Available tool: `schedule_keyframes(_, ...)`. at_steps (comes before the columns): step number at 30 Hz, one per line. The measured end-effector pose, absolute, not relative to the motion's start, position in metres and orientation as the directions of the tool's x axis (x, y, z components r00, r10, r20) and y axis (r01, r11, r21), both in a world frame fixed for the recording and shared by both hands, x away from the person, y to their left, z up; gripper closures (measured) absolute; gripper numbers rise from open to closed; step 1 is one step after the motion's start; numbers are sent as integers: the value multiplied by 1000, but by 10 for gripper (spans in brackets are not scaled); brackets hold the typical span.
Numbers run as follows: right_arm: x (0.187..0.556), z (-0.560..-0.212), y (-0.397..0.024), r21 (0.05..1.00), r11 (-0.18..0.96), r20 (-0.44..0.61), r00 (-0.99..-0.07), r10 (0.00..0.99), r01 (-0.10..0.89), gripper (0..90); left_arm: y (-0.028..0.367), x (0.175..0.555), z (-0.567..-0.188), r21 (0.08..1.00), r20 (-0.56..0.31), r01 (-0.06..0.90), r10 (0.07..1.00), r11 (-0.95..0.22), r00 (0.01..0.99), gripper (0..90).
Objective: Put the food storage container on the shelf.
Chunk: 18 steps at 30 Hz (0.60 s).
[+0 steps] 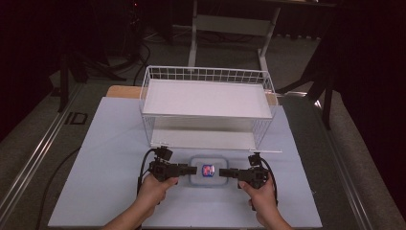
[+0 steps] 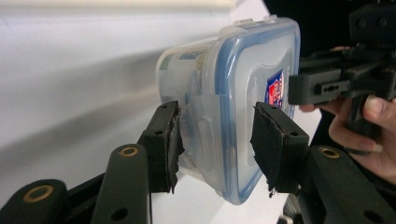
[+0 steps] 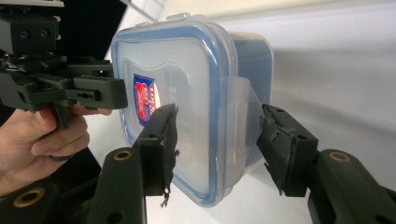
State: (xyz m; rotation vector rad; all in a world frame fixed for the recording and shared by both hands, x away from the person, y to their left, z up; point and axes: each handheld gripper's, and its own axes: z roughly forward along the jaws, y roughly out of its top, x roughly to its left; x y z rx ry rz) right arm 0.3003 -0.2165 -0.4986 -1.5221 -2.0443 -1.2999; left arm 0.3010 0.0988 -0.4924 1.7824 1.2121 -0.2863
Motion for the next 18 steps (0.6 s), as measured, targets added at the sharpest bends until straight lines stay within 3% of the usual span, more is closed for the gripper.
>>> schedule_keyframes(18, 358, -492, -195, 573, -8, 641, -442, 628, 819, 475, 113, 353, -491, 636, -588, 771, 642, -8, 492, 532)
